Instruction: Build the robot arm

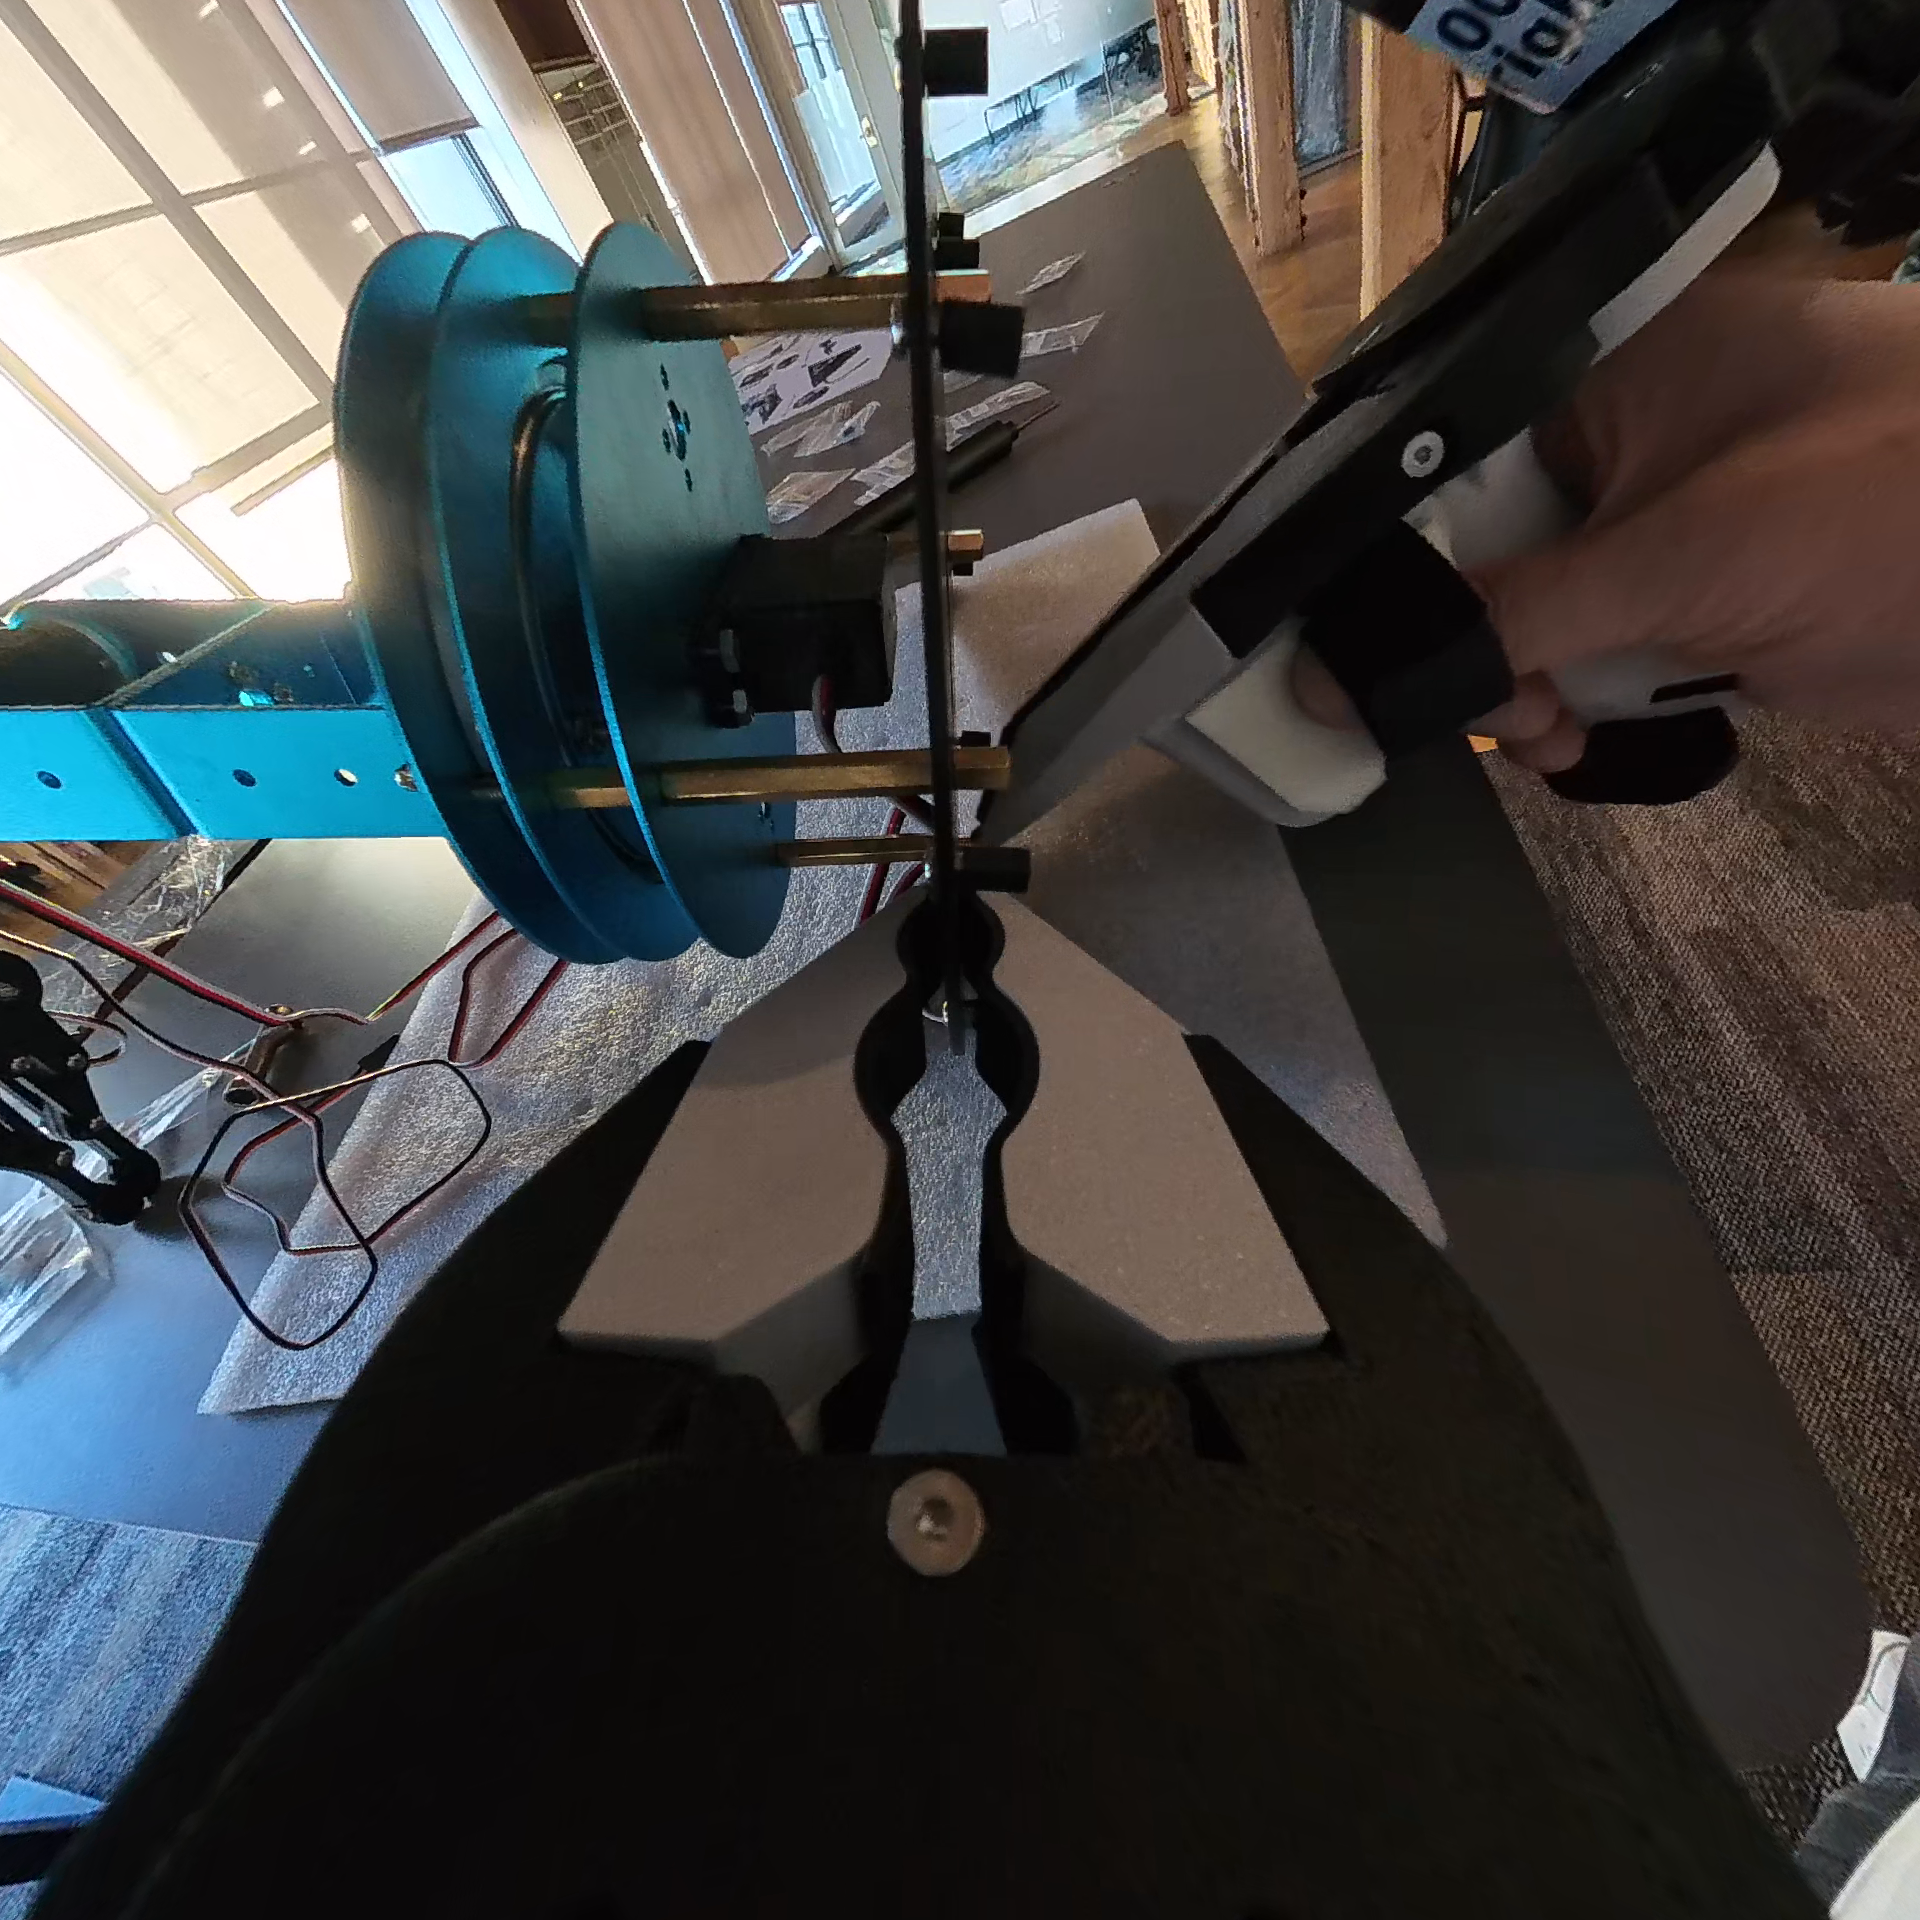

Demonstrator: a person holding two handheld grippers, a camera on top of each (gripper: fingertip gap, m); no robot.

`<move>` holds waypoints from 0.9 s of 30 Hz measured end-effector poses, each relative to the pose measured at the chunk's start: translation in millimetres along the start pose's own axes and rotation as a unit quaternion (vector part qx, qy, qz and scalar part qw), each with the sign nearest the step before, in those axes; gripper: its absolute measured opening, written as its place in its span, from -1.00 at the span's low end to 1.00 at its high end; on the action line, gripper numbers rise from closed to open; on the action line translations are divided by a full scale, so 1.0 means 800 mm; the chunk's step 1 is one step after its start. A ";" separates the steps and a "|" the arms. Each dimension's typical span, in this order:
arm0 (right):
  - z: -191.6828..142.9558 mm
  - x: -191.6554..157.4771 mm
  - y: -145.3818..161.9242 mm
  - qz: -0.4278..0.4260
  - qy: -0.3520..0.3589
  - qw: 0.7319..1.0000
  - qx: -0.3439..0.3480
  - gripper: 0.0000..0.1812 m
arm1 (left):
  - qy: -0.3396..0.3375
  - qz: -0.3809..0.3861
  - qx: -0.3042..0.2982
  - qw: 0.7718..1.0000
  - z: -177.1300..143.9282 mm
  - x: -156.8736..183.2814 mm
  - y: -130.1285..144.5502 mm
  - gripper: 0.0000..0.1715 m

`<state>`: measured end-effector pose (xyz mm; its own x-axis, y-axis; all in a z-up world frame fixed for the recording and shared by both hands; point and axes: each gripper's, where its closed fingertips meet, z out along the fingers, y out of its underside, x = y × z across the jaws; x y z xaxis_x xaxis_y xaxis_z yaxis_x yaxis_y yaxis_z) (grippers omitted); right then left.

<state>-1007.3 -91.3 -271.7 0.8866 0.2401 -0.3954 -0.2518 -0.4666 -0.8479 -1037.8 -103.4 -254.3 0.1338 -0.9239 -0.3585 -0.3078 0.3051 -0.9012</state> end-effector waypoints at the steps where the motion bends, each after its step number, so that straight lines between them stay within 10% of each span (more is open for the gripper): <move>1: 0.000 0.000 0.000 -0.003 0.001 1.000 0.001 -0.95 | 0.000 0.000 0.000 1.000 0.000 0.000 0.000 -1.00; 27: 0.002 0.000 0.002 -0.058 0.052 0.997 0.022 -0.95 | 0.004 0.001 0.000 1.000 0.000 0.000 0.000 -1.00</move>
<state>-1008.7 -90.5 -273.8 0.9457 0.1999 -0.2563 -0.1592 -0.4026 -0.9014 -1037.8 -103.0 -254.5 0.1260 -0.9249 -0.3587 -0.3075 0.3074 -0.9005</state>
